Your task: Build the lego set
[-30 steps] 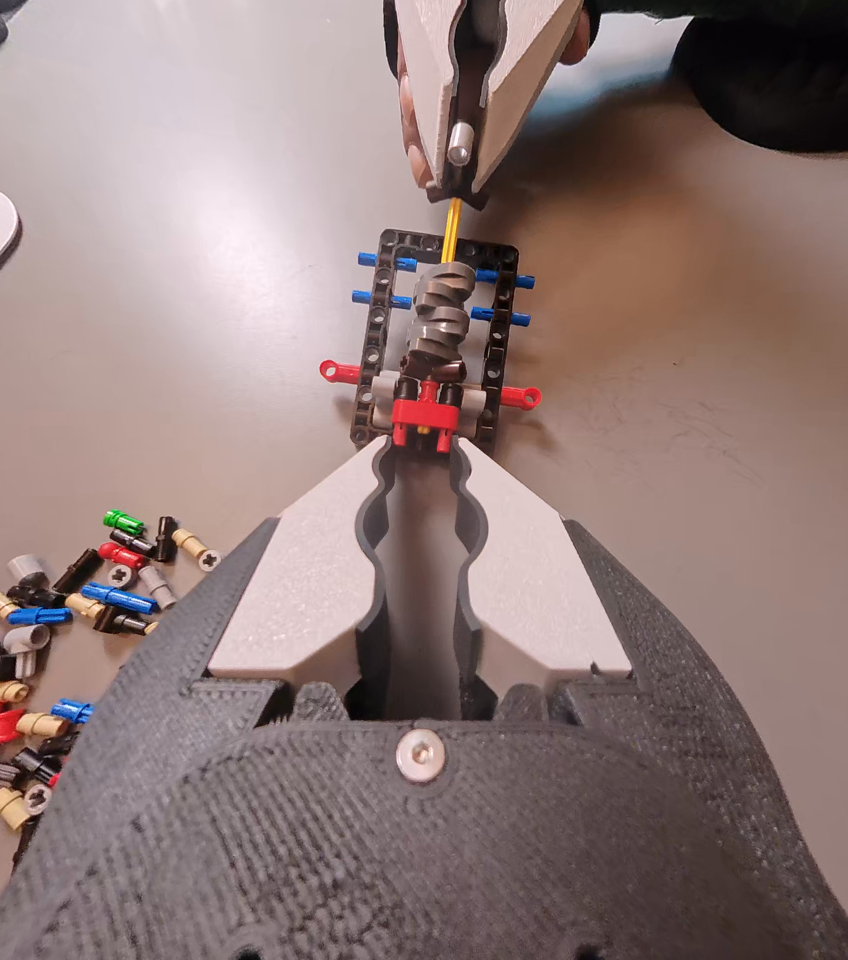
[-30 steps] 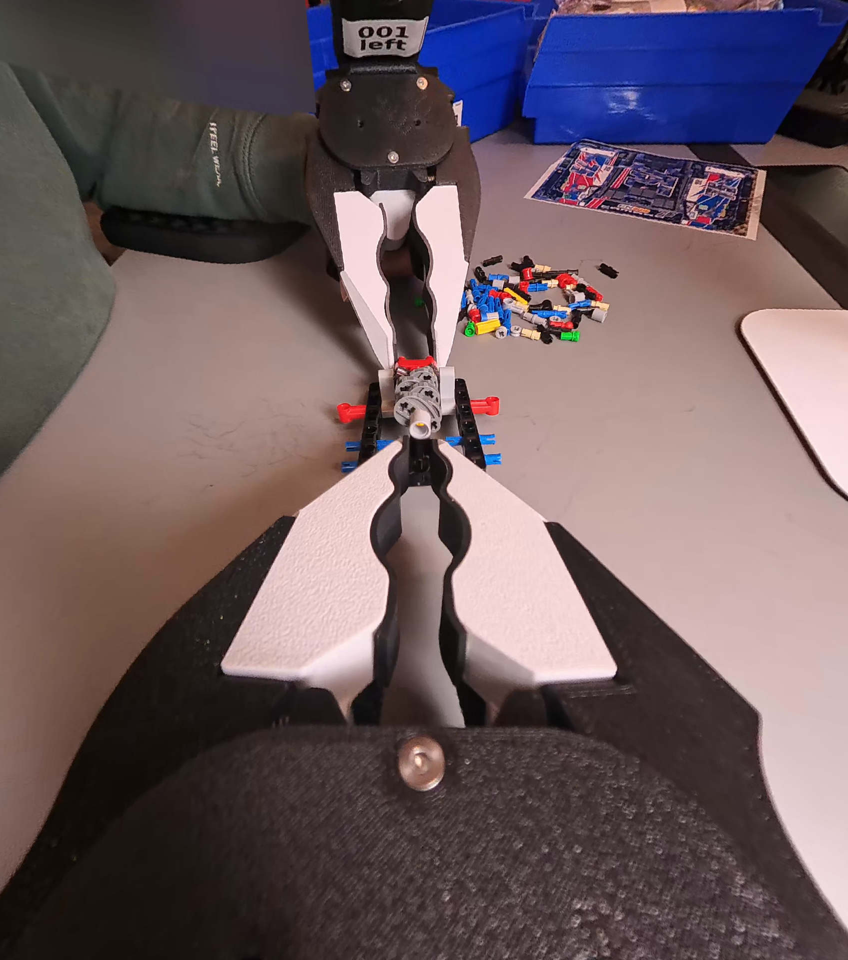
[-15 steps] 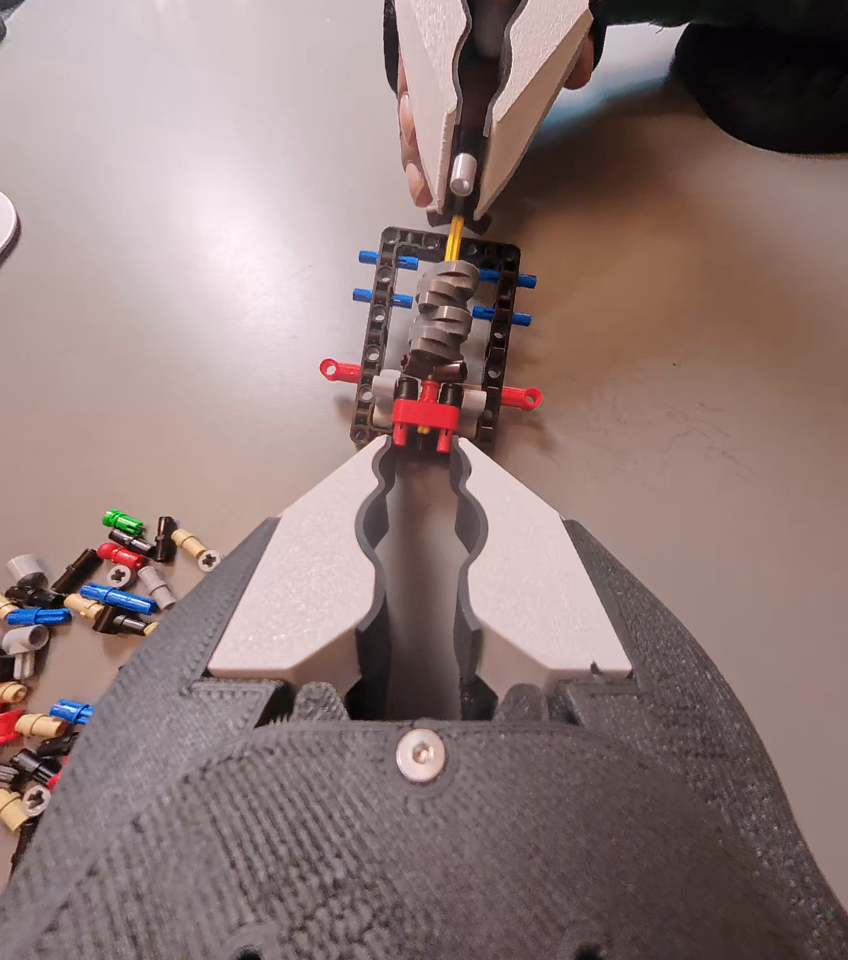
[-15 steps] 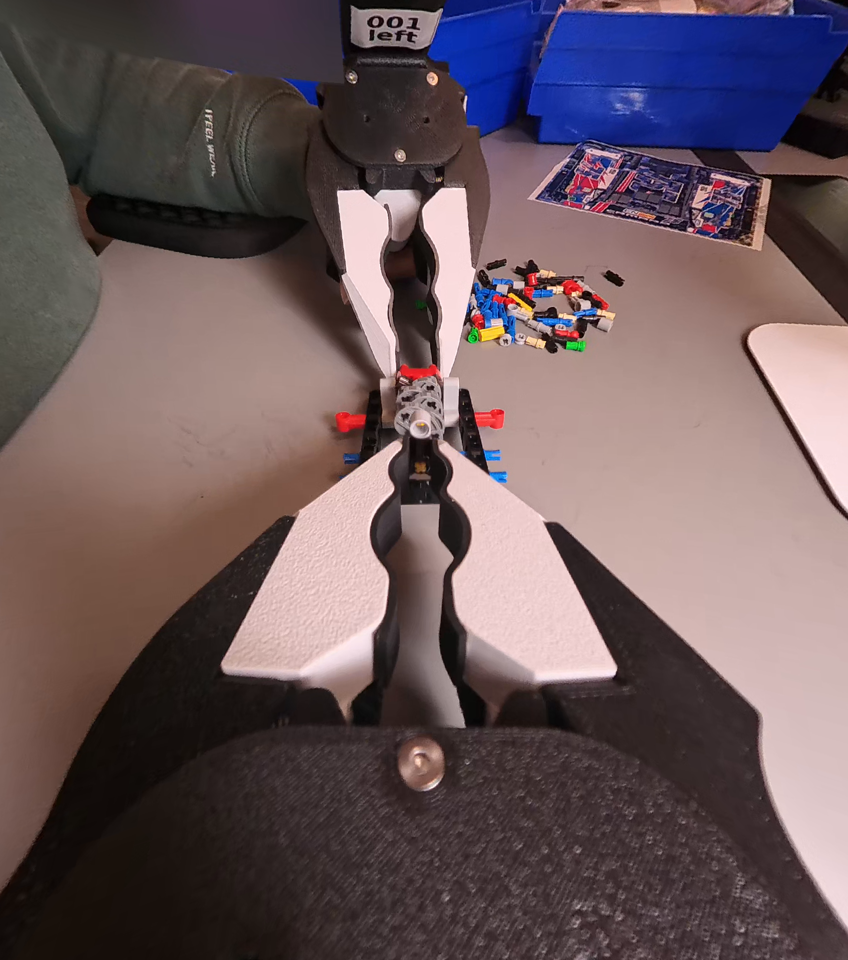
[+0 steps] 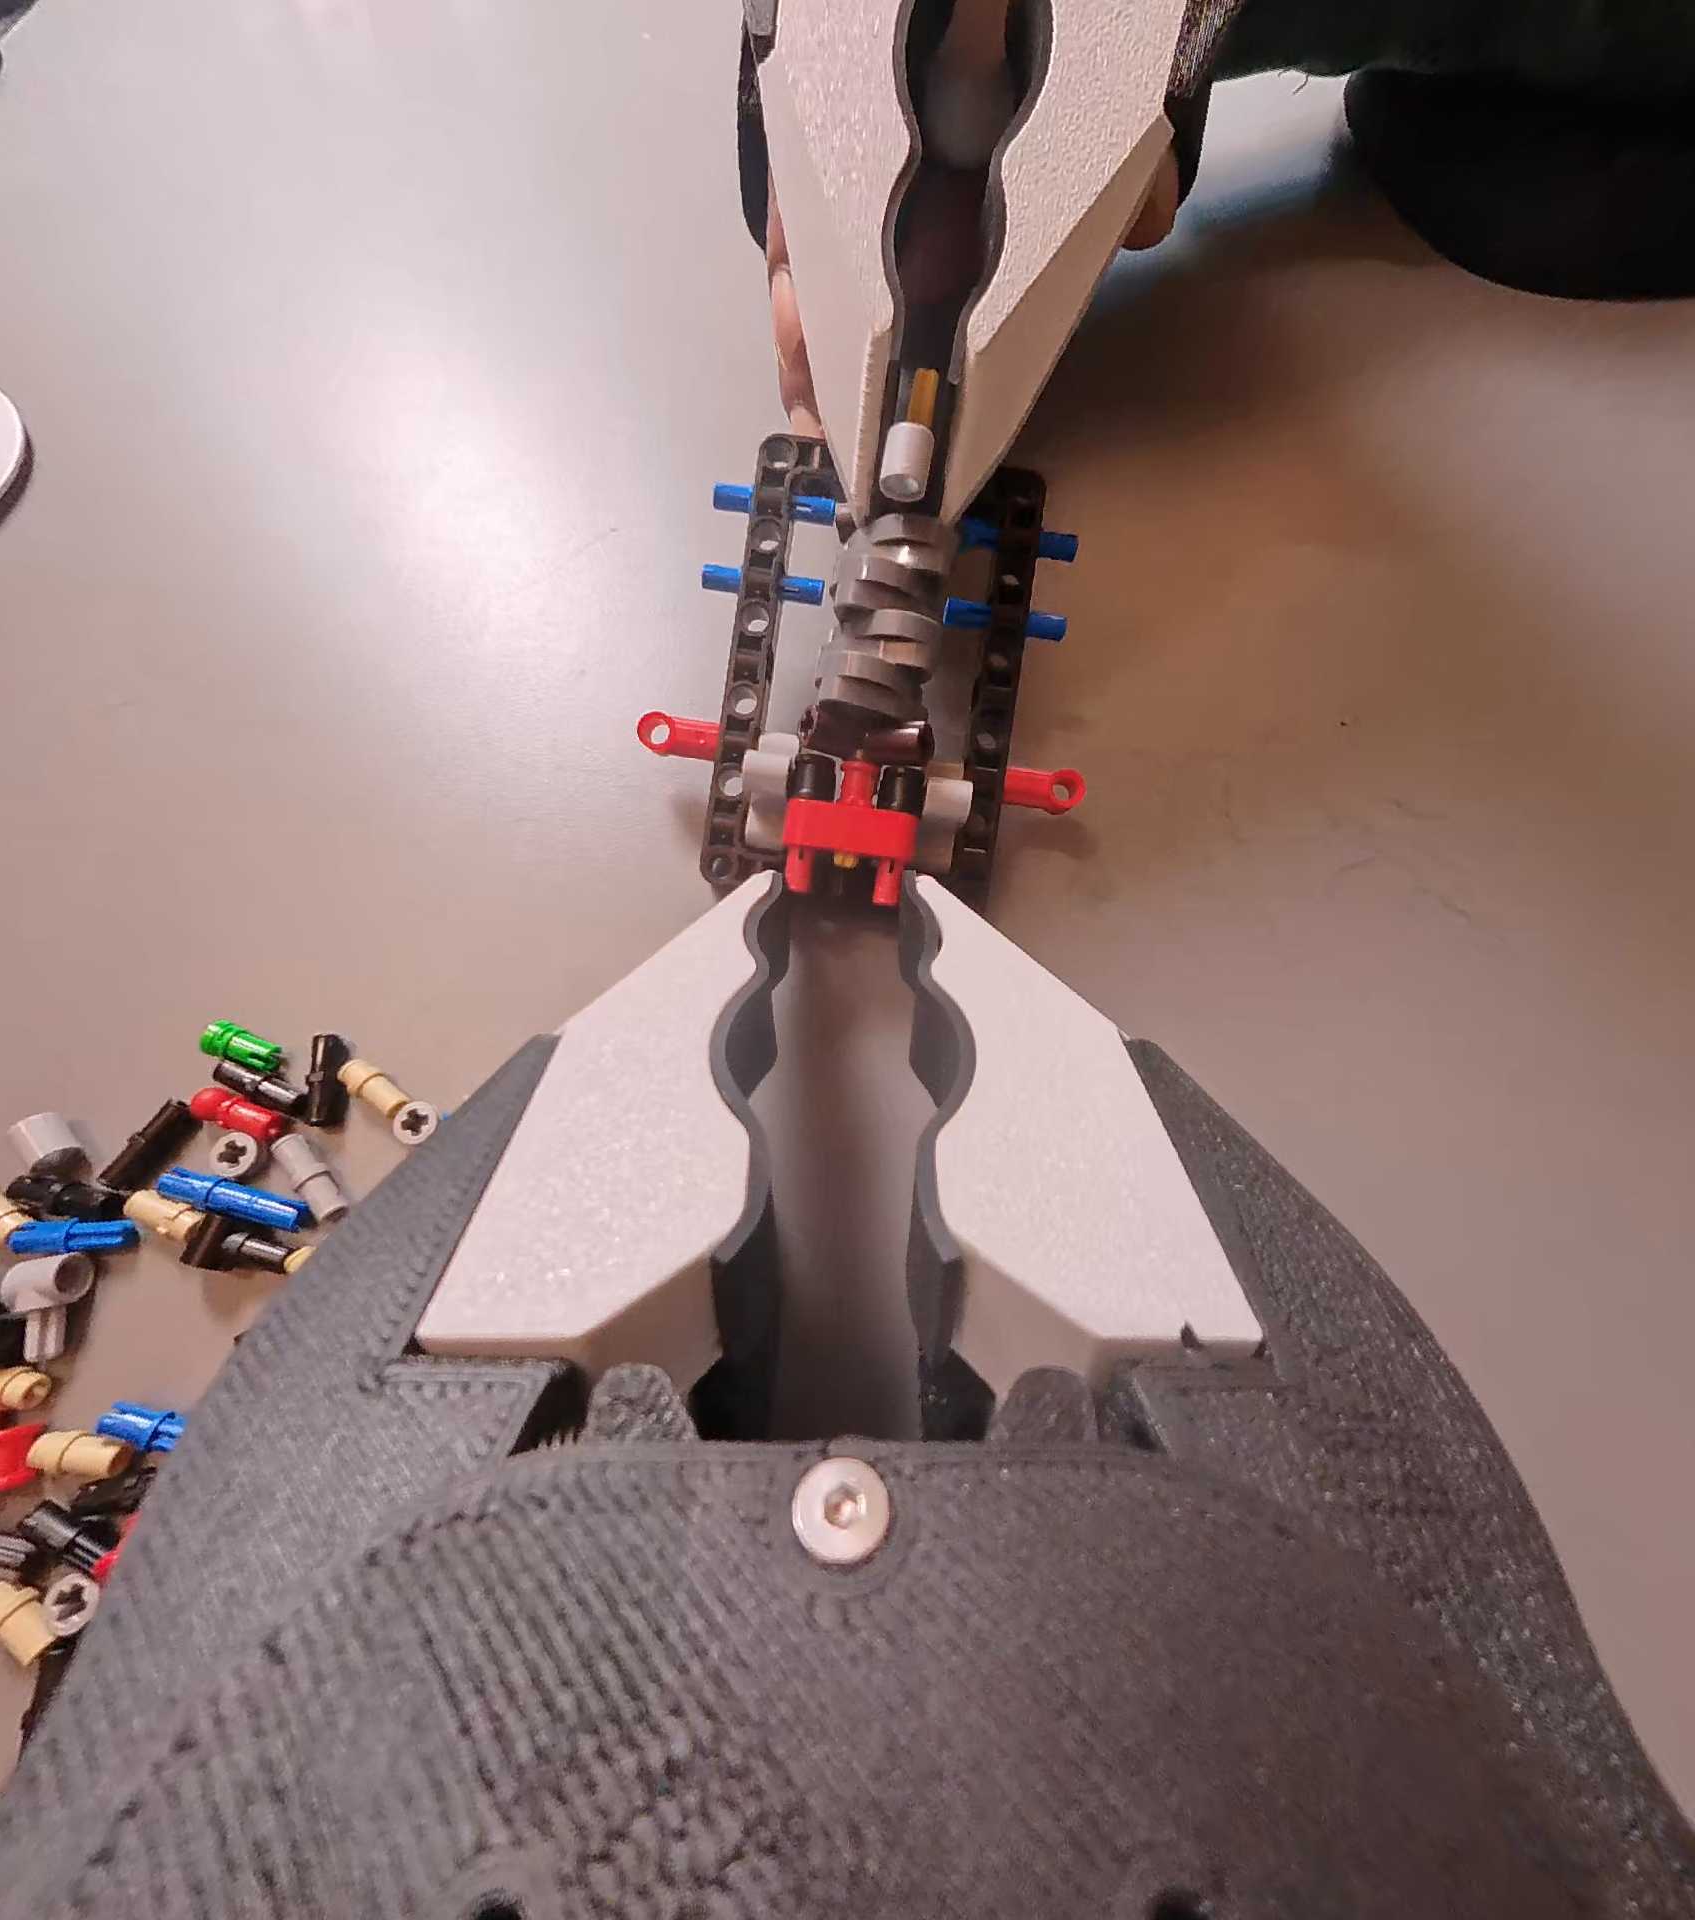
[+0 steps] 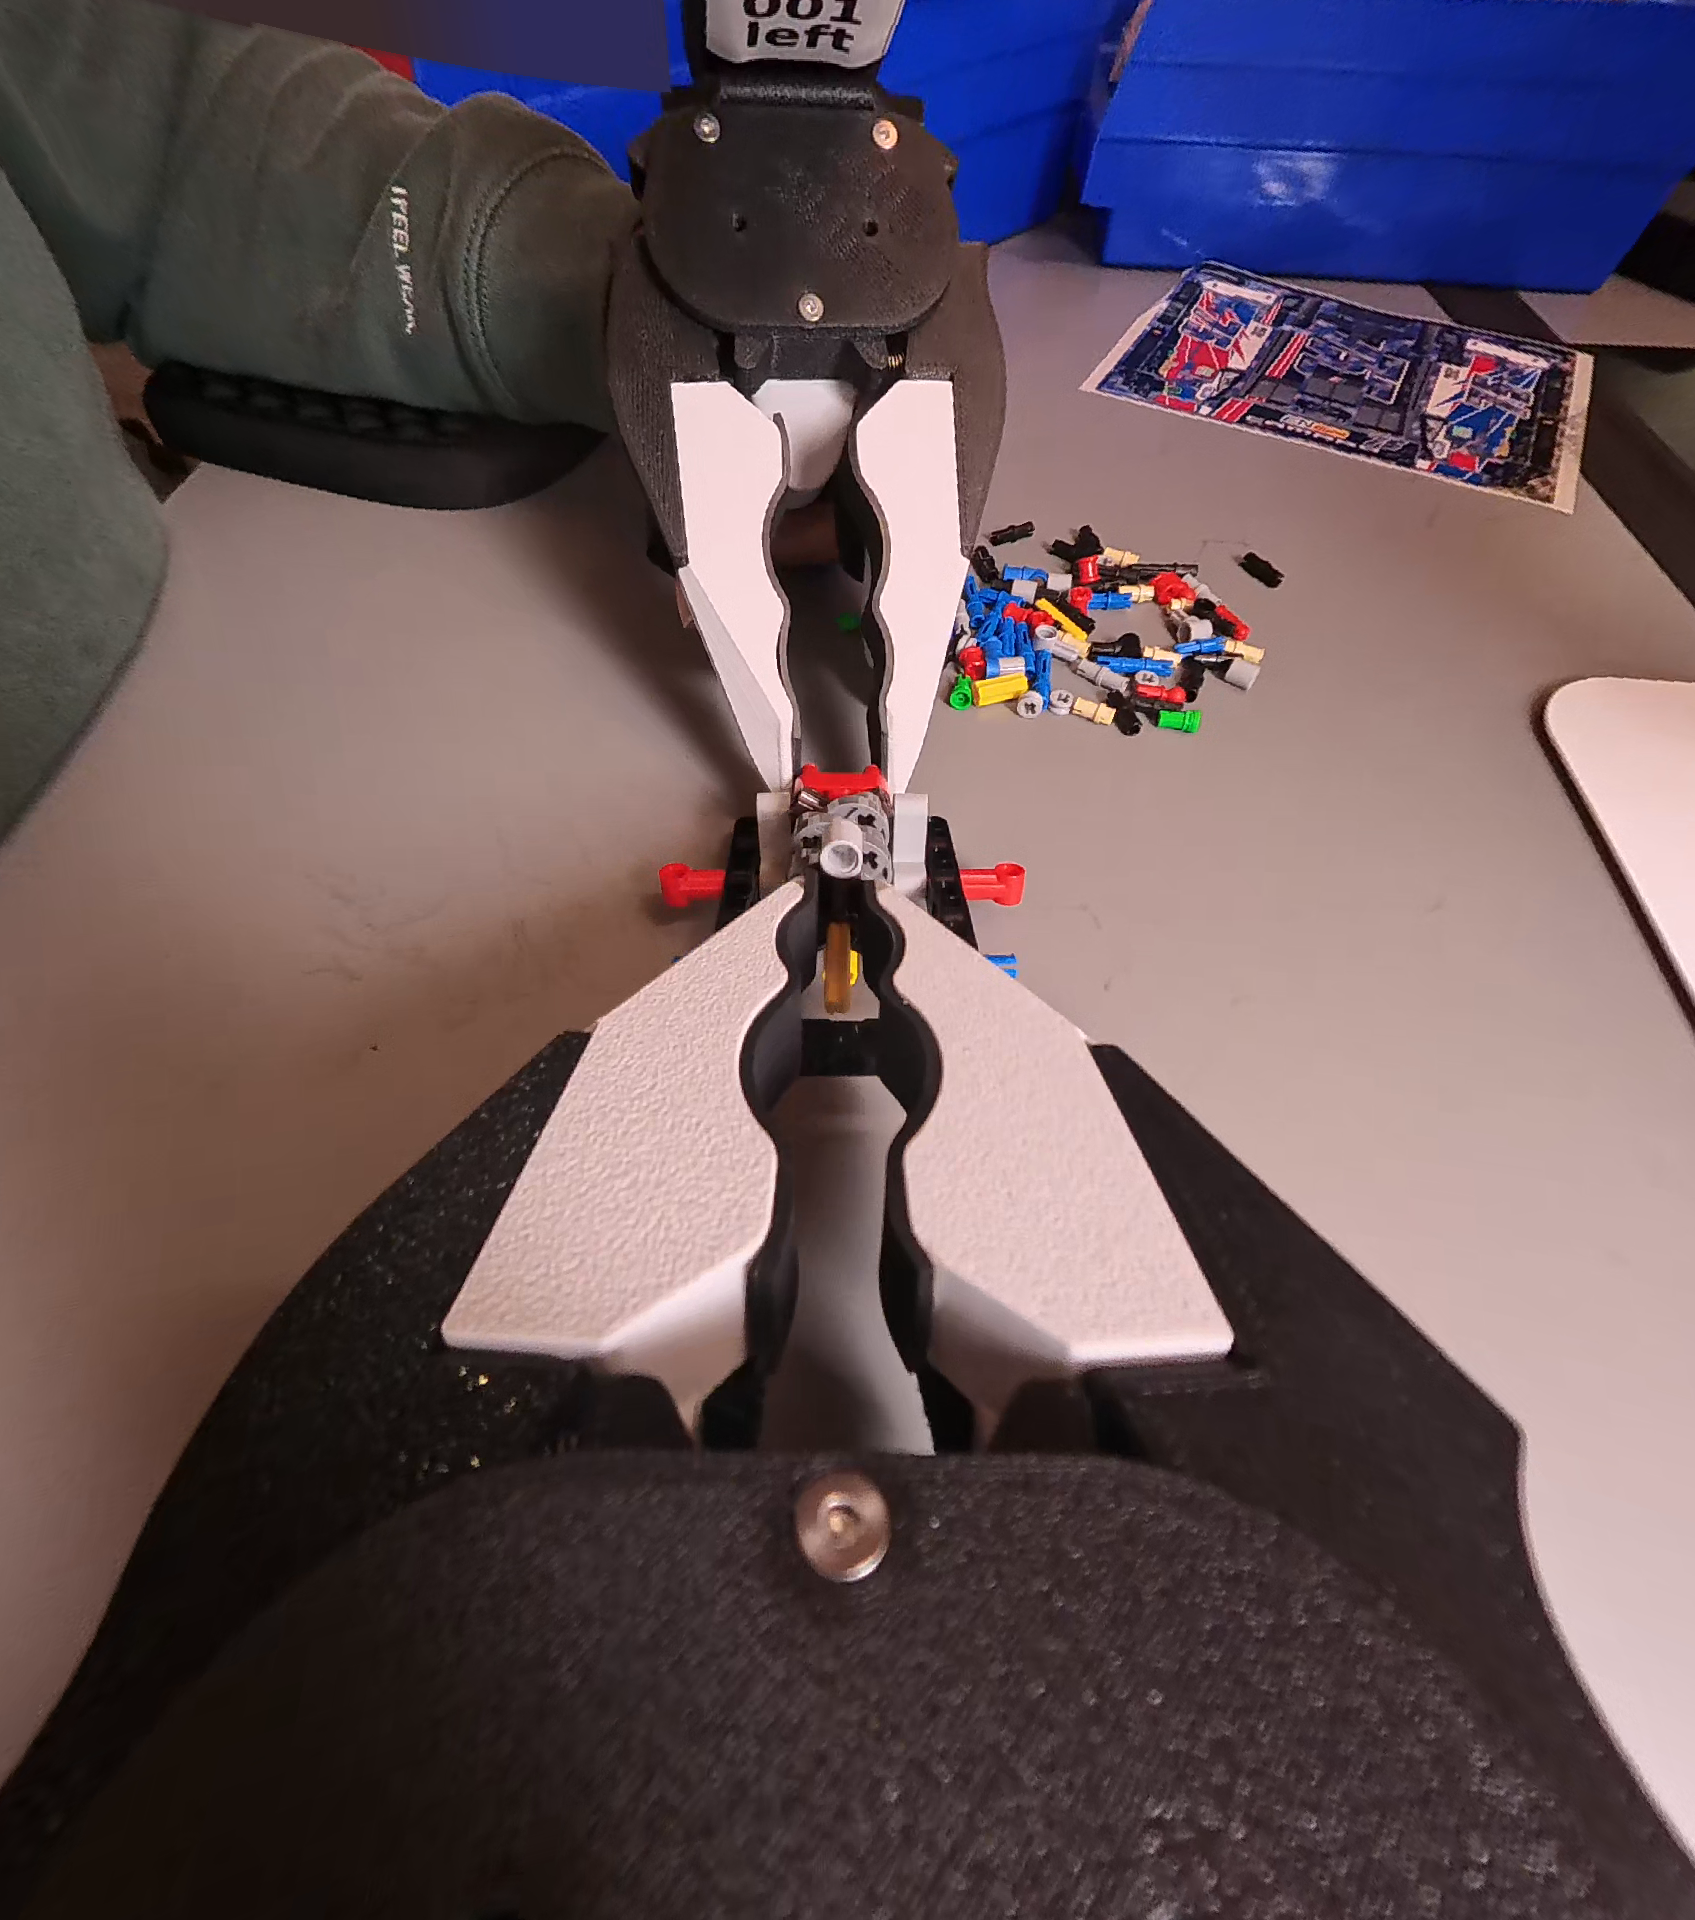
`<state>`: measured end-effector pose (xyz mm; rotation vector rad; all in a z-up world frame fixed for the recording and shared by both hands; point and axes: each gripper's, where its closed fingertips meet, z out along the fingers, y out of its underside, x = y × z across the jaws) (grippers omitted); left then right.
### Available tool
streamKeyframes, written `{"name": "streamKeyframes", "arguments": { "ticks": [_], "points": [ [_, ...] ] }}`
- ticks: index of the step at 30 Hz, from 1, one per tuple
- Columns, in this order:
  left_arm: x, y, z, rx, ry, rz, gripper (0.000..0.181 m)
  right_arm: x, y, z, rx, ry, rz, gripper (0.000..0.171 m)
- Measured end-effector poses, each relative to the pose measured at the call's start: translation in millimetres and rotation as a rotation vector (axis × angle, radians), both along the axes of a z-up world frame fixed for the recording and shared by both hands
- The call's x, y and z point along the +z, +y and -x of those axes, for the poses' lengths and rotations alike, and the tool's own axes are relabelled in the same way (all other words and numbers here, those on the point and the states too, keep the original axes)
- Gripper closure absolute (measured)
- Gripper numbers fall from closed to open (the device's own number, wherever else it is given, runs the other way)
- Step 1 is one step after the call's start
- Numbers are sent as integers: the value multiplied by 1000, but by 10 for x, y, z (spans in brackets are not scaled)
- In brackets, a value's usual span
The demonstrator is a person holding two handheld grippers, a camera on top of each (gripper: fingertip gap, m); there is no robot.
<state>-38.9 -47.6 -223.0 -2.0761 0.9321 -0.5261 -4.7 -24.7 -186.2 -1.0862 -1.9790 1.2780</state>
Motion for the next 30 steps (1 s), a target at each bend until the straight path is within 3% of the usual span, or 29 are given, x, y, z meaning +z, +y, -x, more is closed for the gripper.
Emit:
{"name": "streamKeyframes", "arguments": {
  "ticks": [6, 30],
  "points": [
    [1, 1, -1, 0, -1, 0, 162, 10, -4, -24, 8, -8, 8, 155],
    [3, -1, -13, 7, 3, -8, 162, 39, 15, -114, -24, -29, -164, 155]
  ]
}}
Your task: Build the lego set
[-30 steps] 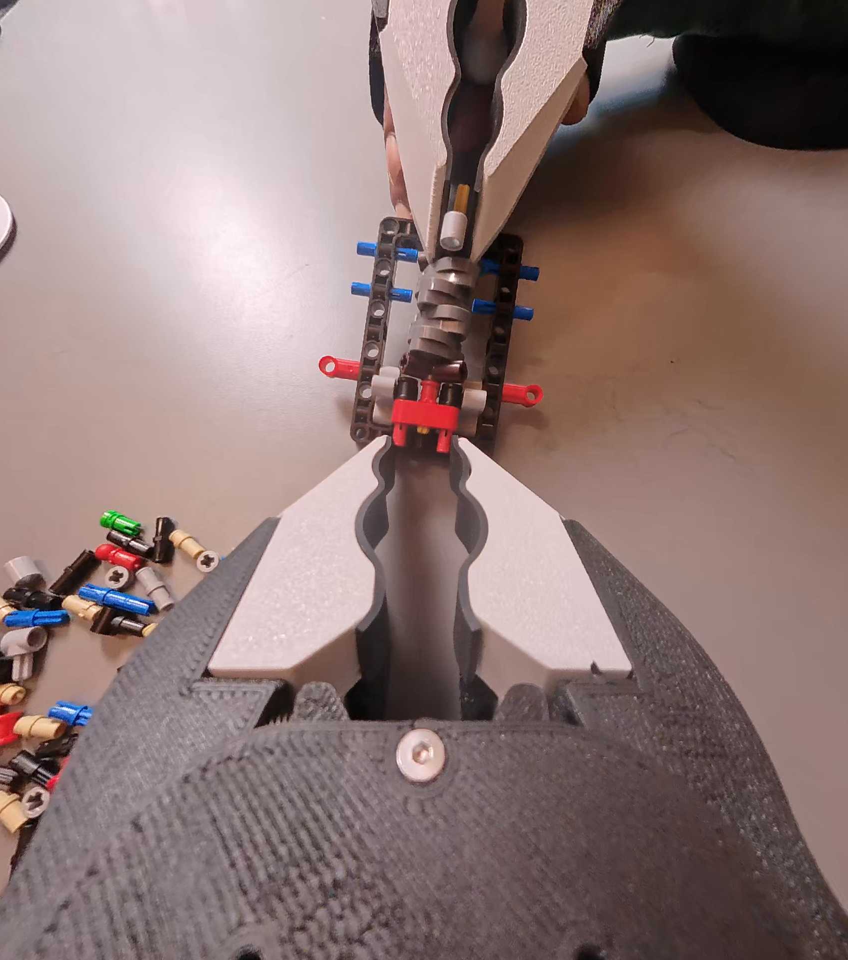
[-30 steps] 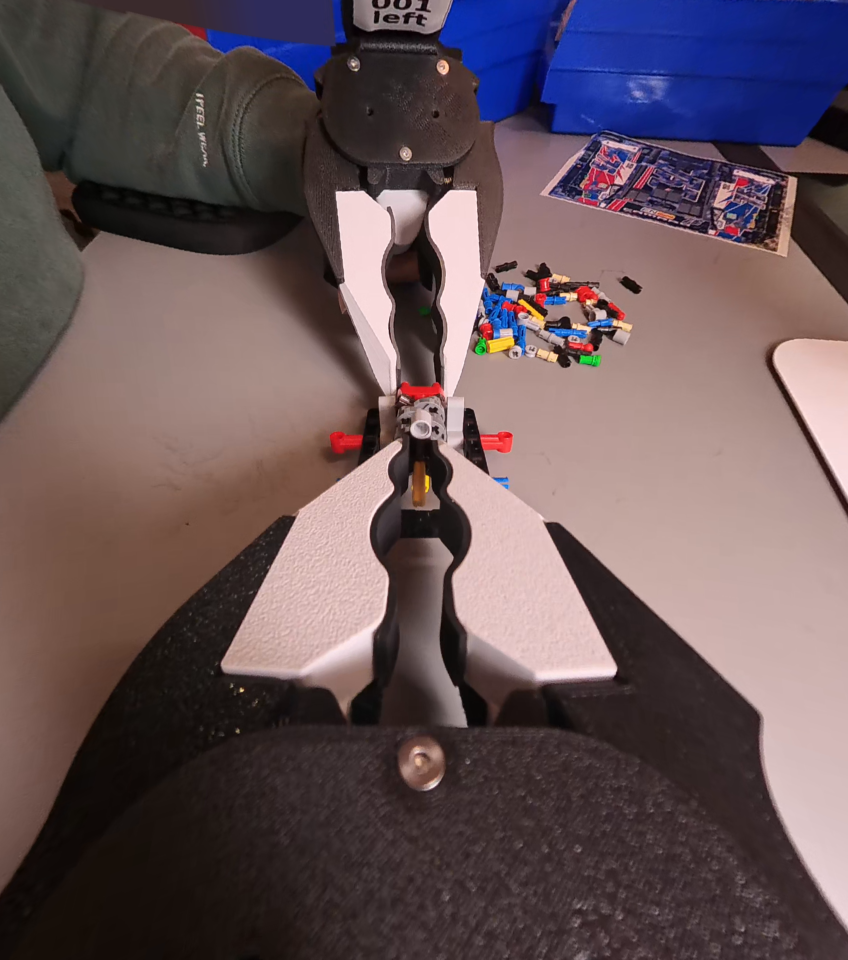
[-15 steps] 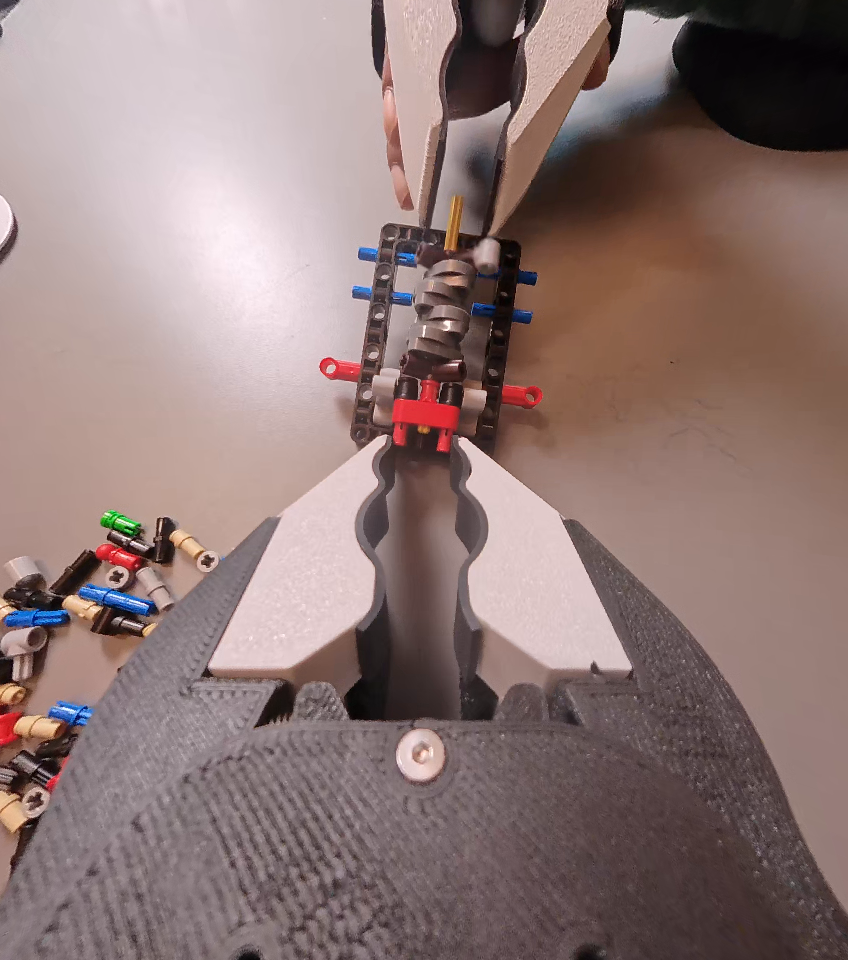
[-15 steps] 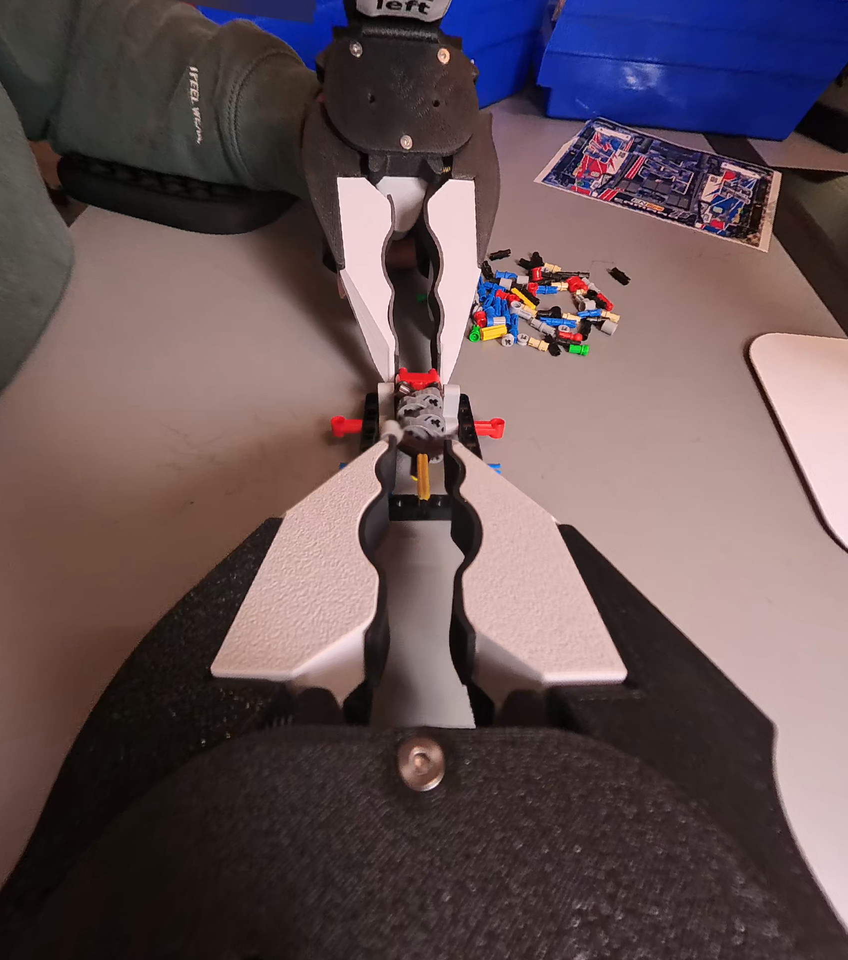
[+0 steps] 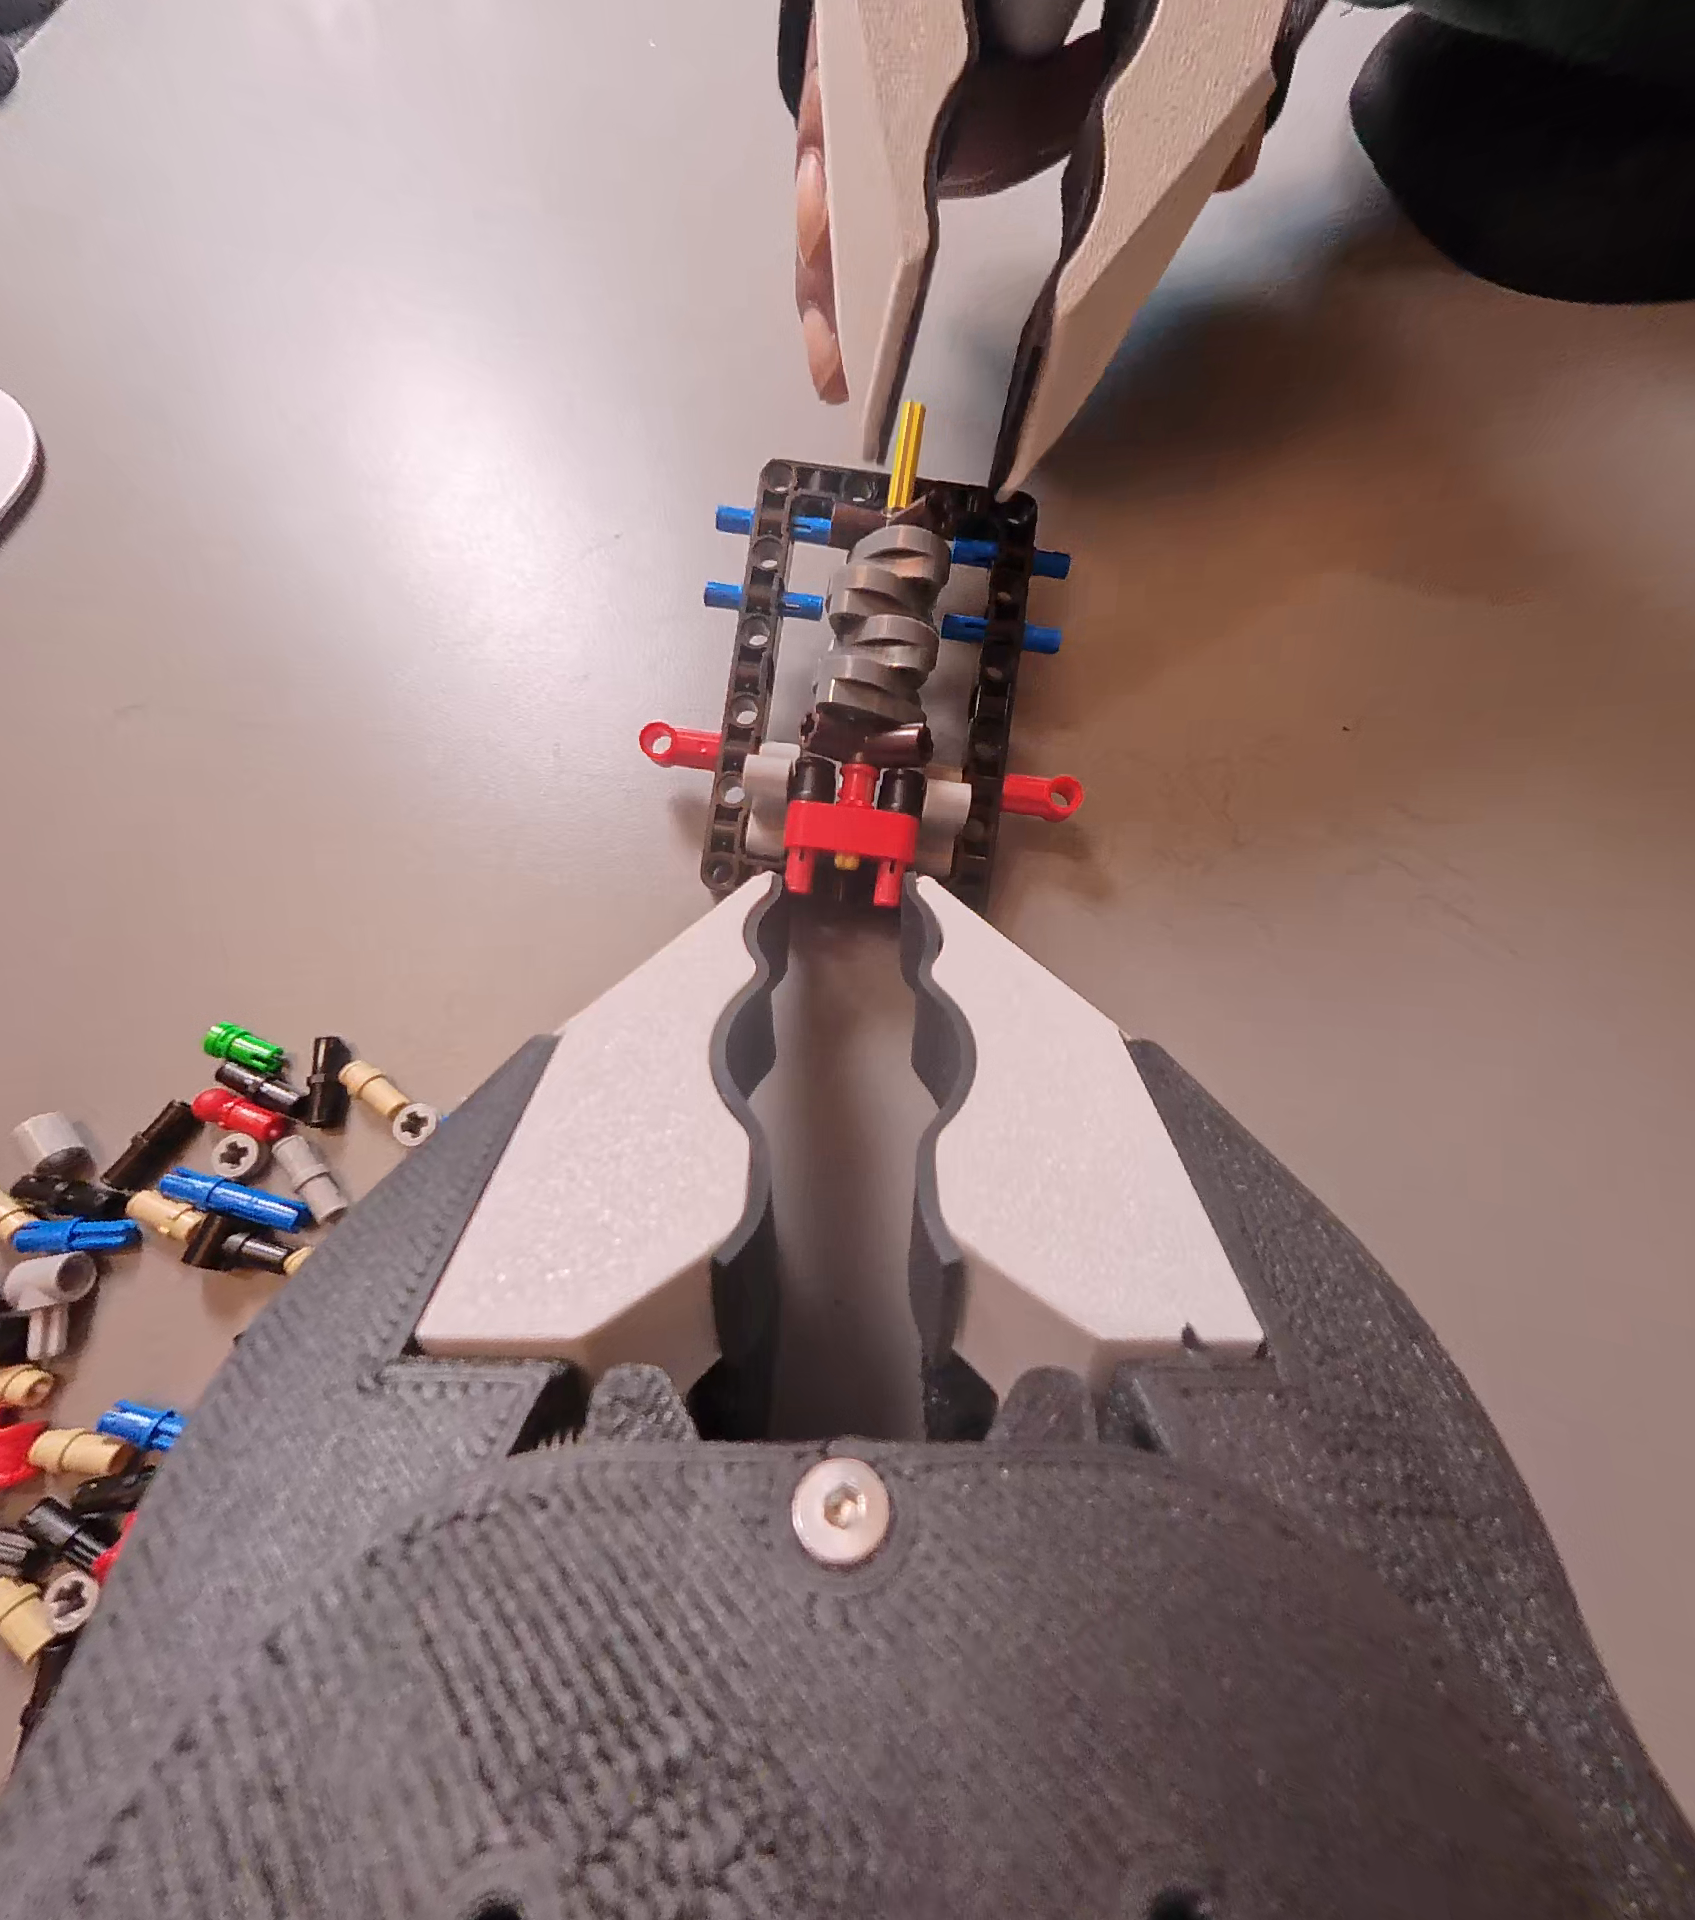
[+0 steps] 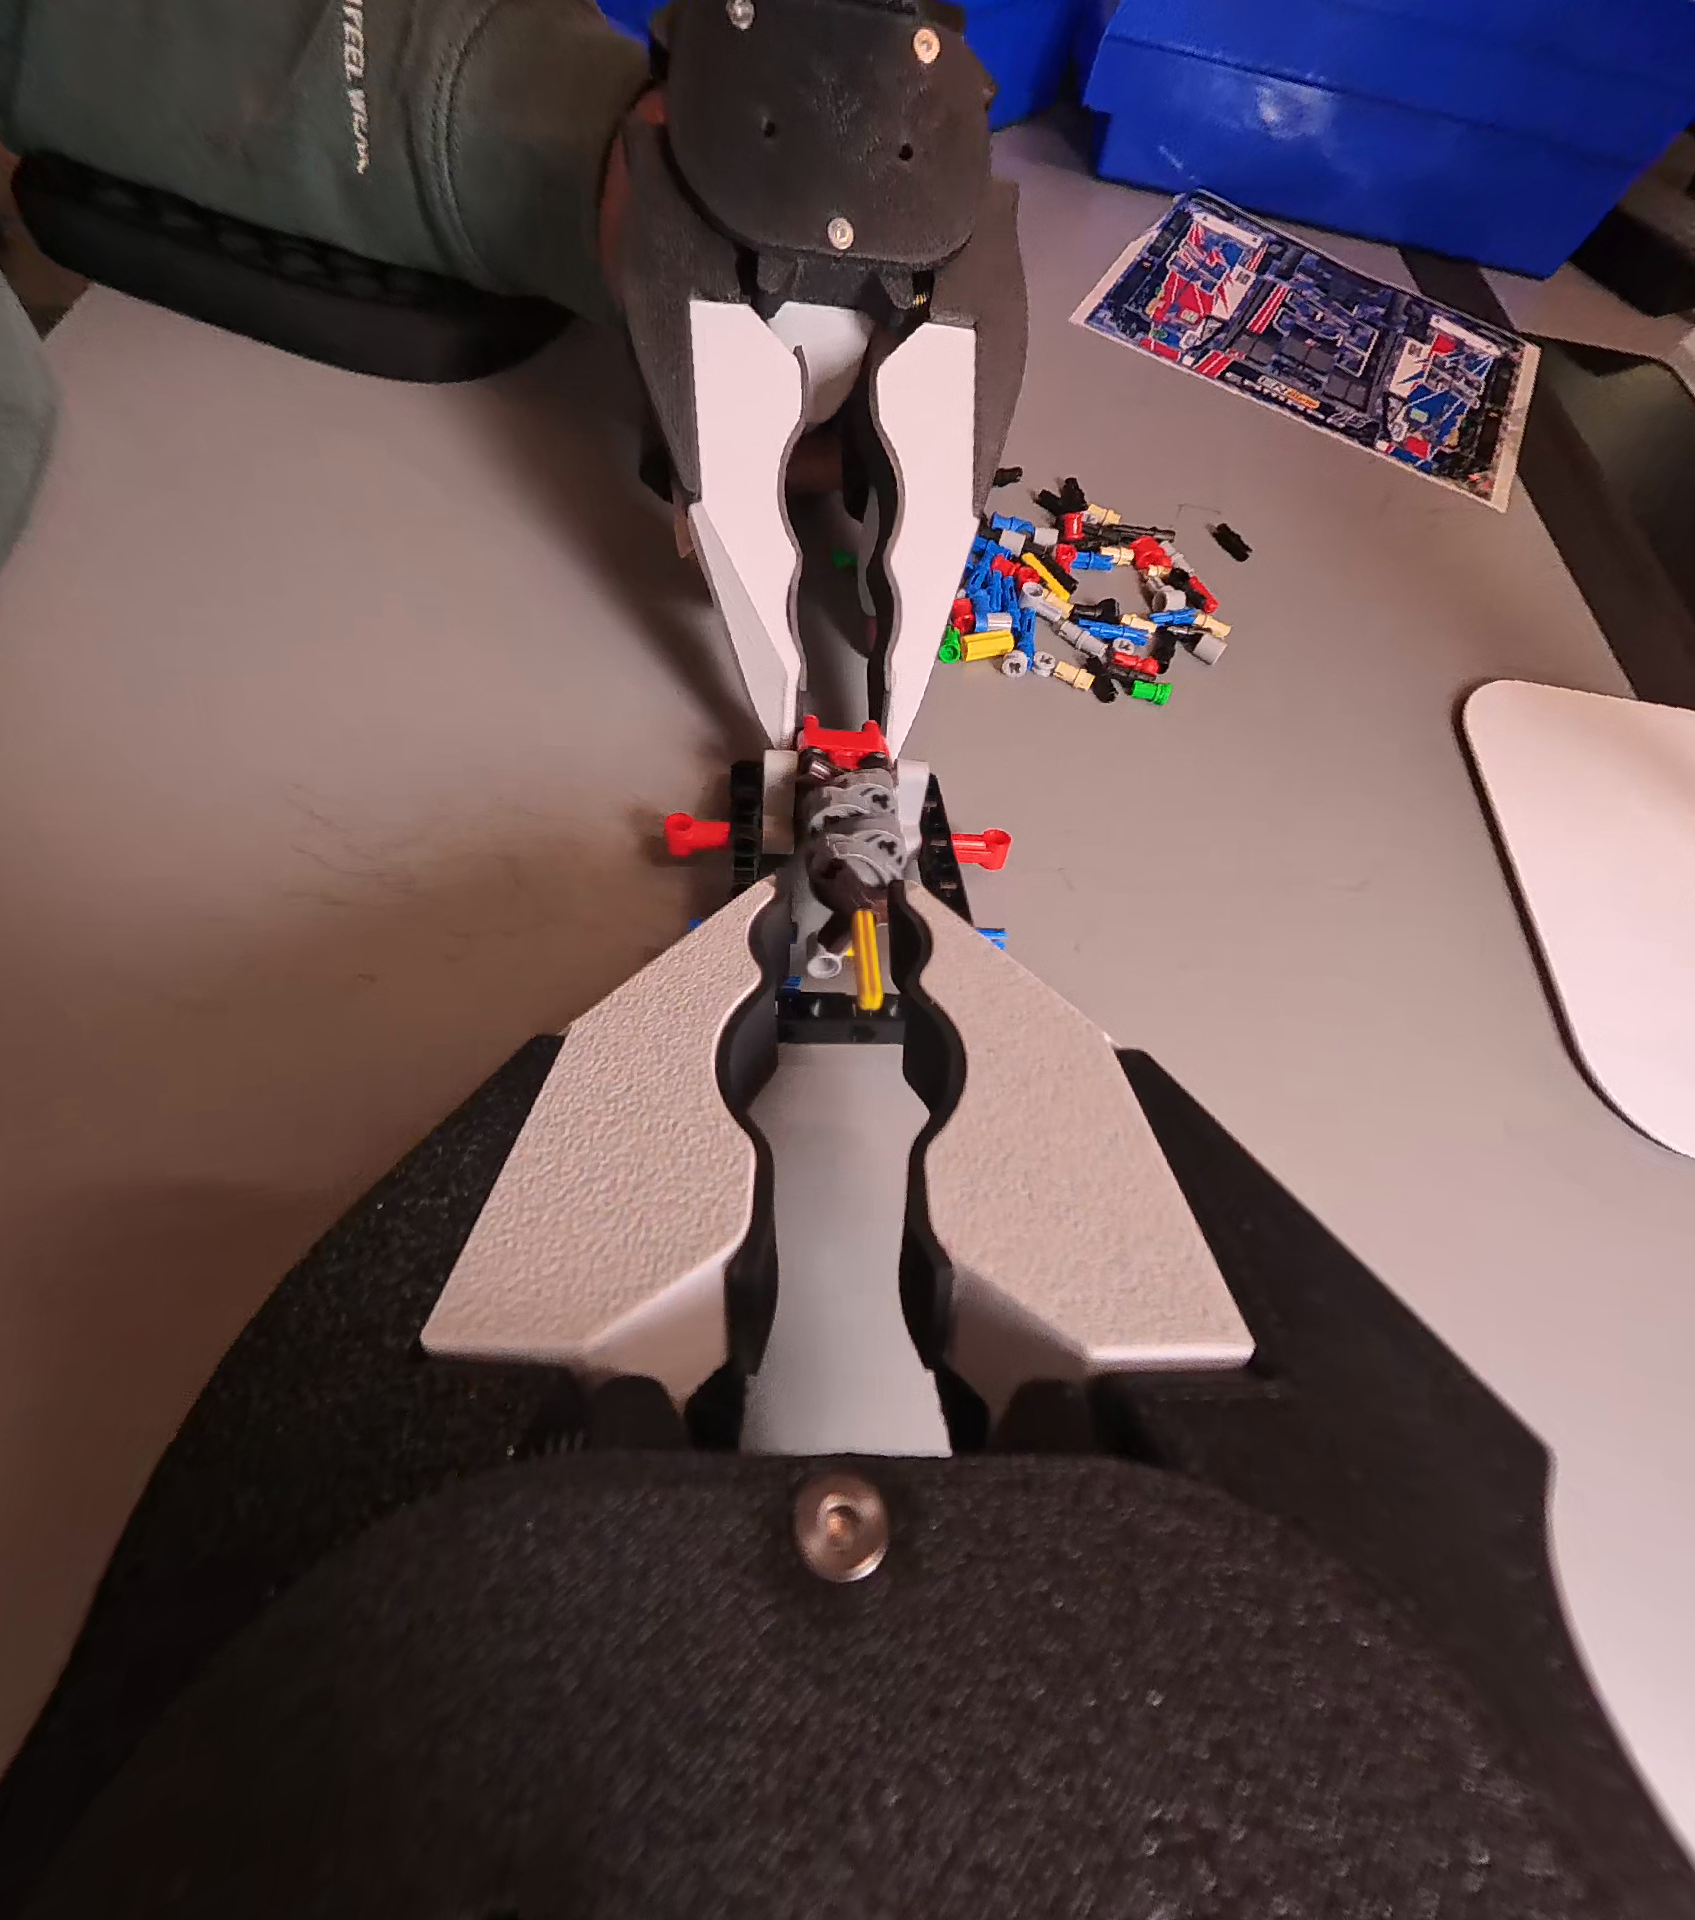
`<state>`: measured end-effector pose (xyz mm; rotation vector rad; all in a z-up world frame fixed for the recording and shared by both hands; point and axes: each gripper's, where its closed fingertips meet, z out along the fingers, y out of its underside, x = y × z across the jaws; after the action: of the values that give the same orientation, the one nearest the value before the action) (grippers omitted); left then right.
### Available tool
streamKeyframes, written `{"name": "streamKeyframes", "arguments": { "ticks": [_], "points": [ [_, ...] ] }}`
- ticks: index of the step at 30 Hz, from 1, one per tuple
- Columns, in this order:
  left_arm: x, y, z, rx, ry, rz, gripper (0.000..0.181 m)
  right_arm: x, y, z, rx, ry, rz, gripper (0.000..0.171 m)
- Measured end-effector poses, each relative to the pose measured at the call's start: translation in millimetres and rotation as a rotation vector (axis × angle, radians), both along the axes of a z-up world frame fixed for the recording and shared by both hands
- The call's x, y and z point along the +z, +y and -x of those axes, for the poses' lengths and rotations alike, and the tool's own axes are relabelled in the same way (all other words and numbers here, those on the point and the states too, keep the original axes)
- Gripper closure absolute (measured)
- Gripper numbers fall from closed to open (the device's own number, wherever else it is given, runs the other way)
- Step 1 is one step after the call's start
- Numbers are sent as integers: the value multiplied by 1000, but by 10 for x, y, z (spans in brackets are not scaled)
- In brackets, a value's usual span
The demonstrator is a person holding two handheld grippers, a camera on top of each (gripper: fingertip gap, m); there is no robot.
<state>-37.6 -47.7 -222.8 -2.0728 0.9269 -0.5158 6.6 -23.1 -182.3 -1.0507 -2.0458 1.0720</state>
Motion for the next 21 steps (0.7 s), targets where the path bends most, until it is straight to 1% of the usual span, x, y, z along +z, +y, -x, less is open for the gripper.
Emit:
{"name": "streamKeyframes", "arguments": {
  "ticks": [5, 7, 13, 17, 21],
  "points": [
    [6, 3, -8, -2, 12, -20, 161, -55, 2, 44, -16, -14, -17, 159],
    [11, 3, -15, -8, 21, -36, 161, -56, 20, 54, -28, -18, -4, 166],
    [23, -20, -66, -45, 54, -86, 161, -191, 171, 66, -125, -104, 50, 167],
    [24, -18, -64, -38, 53, -84, 161, -271, 149, 54, -124, -136, 16, 168],
    [25, -11, -56, -32, 54, -86, 161, -263, 147, 55, -129, -133, 3, 168]
  ]
}}
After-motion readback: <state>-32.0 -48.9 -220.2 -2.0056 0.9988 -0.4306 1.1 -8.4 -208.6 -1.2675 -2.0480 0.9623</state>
